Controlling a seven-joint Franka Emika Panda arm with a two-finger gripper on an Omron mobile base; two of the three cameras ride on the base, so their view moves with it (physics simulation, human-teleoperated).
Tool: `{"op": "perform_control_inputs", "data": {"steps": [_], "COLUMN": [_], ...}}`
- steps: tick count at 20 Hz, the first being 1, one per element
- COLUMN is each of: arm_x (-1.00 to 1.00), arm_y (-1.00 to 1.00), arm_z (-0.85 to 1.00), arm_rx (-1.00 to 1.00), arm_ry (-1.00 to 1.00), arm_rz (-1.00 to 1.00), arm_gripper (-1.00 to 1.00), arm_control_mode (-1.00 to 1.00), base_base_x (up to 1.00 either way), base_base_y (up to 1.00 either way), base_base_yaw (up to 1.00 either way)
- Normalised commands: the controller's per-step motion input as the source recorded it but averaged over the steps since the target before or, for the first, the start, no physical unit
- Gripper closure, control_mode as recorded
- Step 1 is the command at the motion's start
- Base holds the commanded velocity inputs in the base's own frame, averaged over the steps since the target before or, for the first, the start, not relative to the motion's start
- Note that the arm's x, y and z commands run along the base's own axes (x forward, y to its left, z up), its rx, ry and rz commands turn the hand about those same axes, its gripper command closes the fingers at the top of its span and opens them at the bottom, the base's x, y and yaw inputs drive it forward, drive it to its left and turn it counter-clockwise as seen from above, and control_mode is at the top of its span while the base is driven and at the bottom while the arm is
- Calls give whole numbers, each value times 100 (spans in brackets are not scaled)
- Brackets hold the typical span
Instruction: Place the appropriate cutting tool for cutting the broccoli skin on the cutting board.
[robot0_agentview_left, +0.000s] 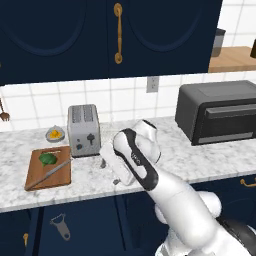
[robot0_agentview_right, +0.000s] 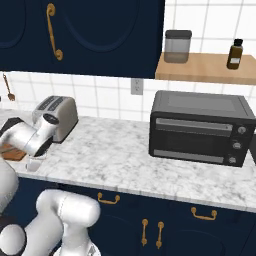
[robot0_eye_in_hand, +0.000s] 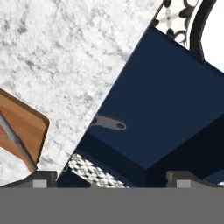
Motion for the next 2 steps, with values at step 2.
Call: {"op": "perform_control_inputs", "data": {"steps": [2], "arm_x": [-25], "arm_y": [-100], "arm_z": [46], "arm_rx": [24], "arm_ry": [-11], "arm_rz": [0], "arm_gripper": [-100], "arm_control_mode": [-100], "base_base_x": [0], "base_base_y": [0], "base_base_yaw": [0]}}
